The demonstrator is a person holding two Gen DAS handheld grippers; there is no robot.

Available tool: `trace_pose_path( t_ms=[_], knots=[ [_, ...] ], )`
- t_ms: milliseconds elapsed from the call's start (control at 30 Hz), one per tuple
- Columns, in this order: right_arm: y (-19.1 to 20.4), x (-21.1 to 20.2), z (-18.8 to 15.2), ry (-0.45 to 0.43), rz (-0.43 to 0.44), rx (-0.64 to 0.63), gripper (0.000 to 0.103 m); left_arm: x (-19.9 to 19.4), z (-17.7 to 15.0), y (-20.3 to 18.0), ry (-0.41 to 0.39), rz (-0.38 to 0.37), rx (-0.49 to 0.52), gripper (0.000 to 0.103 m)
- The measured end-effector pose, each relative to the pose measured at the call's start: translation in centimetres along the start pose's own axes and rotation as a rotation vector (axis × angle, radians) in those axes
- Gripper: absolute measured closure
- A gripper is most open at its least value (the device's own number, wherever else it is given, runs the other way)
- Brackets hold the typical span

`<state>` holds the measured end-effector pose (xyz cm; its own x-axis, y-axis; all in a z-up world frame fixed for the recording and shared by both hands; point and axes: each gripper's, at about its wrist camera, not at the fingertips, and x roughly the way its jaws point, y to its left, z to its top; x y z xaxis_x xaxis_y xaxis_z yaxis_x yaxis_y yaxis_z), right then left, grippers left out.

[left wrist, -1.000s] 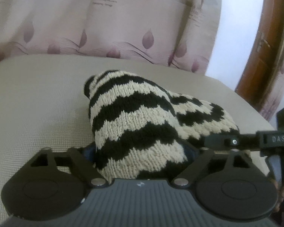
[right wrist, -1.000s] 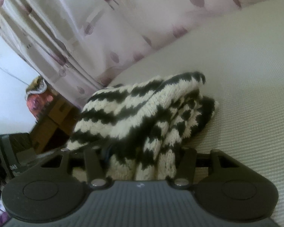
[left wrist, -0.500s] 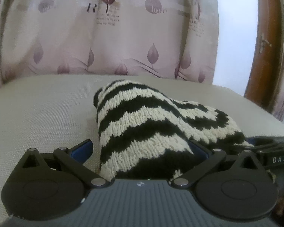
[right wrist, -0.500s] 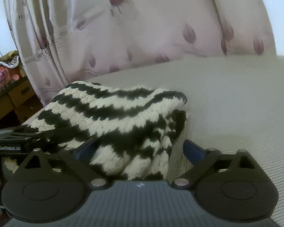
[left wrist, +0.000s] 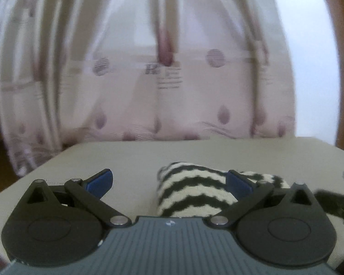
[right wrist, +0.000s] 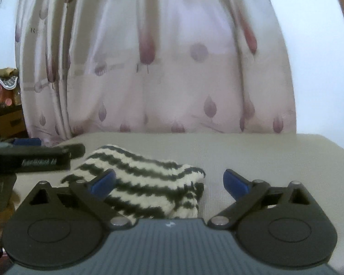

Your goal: Fold small clothes

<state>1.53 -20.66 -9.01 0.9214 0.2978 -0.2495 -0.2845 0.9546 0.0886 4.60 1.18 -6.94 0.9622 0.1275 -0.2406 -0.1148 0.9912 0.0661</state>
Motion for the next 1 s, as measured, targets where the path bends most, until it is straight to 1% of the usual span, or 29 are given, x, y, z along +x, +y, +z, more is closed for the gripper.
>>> trace_pose_path(
  t_ms=[67, 100, 167, 200, 267, 367, 433, 500, 567, 600, 667, 767, 833, 1000],
  knots=[
    [0.5, -0.8, 0.4, -0.005, -0.012, -0.003, 0.002, -0.5, 0.9, 0.0, 0.000, 0.044, 0.006, 0.000],
    [0.6, -1.2, 0.6, -0.008, -0.017, 0.003, 0.002, -0.8, 1.2, 0.0, -0.006, 0.053, 0.006, 0.000],
    [0.8, -1.9, 1.0, -0.012, -0.015, 0.022, 0.002, -1.5, 1.7, 0.5, -0.029, 0.033, 0.002, 0.000],
    [0.9, -2.2, 1.3, -0.012, -0.012, 0.032, 0.002, -1.8, 2.0, 0.5, -0.026, 0.029, 0.005, 0.000],
    [1.2, -2.8, 1.8, -0.015, -0.011, 0.041, 0.001, -2.6, 2.6, 0.3, -0.029, 0.040, 0.012, 0.000],
    [1.9, -3.8, 2.5, -0.034, 0.002, 0.028, 0.001, -4.0, 2.7, -0.4, -0.079, 0.069, 0.053, 0.000],
    [2.3, -4.3, 2.9, -0.045, 0.008, 0.013, 0.001, -5.0, 2.7, -0.8, -0.119, 0.056, 0.076, 0.000],
    [2.7, -4.6, 3.2, -0.054, 0.008, 0.003, 0.000, -5.8, 2.8, -1.3, -0.138, 0.039, 0.097, 0.000],
    [2.9, -4.9, 3.4, -0.061, 0.010, -0.003, 0.000, -6.3, 3.1, -1.4, -0.130, 0.002, 0.069, 0.000],
    [2.9, -5.1, 3.4, -0.064, 0.004, -0.007, 0.000, -6.5, 3.3, -1.3, -0.112, -0.029, 0.048, 0.000],
    [3.0, -5.1, 3.5, -0.066, -0.013, -0.014, 0.000, -6.4, 3.7, -1.1, -0.076, -0.068, 0.012, 0.000],
    [2.8, -5.2, 3.4, -0.071, -0.029, -0.009, 0.000, -6.5, 3.9, -1.0, -0.061, -0.087, -0.026, 0.000],
    [2.7, -5.1, 3.4, -0.066, -0.032, -0.006, 0.000, -6.3, 3.9, -1.0, -0.042, -0.103, -0.019, 0.000],
    [2.8, -4.8, 3.2, -0.054, -0.031, -0.010, 0.000, -6.0, 3.3, -1.4, -0.027, -0.102, -0.005, 0.000]
  ],
)
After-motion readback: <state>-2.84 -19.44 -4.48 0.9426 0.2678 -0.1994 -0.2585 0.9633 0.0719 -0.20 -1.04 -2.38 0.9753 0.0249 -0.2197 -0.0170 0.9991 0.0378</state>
